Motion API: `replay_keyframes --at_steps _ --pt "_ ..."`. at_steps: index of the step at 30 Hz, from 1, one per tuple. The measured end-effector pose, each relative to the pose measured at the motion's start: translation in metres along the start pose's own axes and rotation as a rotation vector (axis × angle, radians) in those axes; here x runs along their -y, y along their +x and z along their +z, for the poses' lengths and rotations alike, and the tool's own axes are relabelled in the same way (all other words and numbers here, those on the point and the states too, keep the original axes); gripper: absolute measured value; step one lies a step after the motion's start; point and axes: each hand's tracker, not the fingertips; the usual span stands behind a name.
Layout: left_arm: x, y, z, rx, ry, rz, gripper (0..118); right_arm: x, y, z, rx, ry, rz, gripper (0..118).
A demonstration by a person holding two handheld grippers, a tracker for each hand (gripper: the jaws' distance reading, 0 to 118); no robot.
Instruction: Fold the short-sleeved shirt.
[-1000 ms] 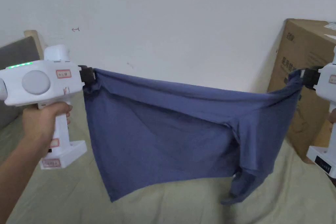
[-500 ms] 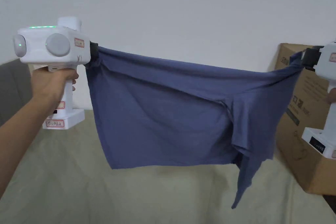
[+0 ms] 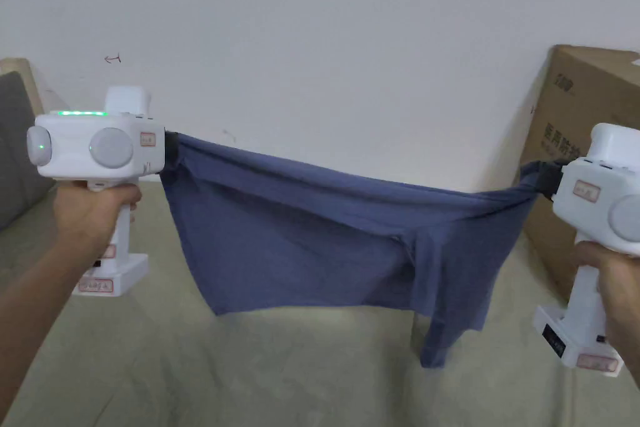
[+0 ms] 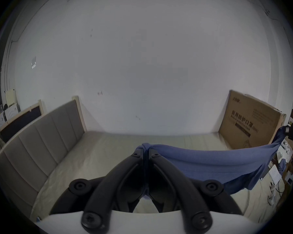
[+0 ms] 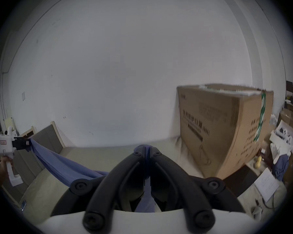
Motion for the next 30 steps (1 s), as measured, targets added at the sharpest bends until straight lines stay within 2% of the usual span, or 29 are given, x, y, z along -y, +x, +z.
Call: replay_keyframes --at_steps 6,11,15,22,30 --pt "0.098 -0.021 -0.005 -0.008 -0.147 0.035 4 0.086 0.008 -0.011 -0.012 -0.142 -0.035 4" --pt "0.183 -0.040 0.038 0.009 -0.239 0.092 4 0.148 0.021 0.020 -0.021 -0.241 -0.053 4" --pt "0.240 -0.047 0.094 0.016 -0.307 0.068 4 0.189 0.035 0.072 -0.036 -0.298 -0.085 4" --pt "0.331 -0.065 0.194 0.020 -0.407 0.110 4 0.246 0.047 0.177 -0.047 -0.358 -0.116 4" --pt "0.406 -0.080 0.269 -0.033 -0.510 0.181 4 0.310 0.063 0.273 -0.015 -0.445 -0.200 4"
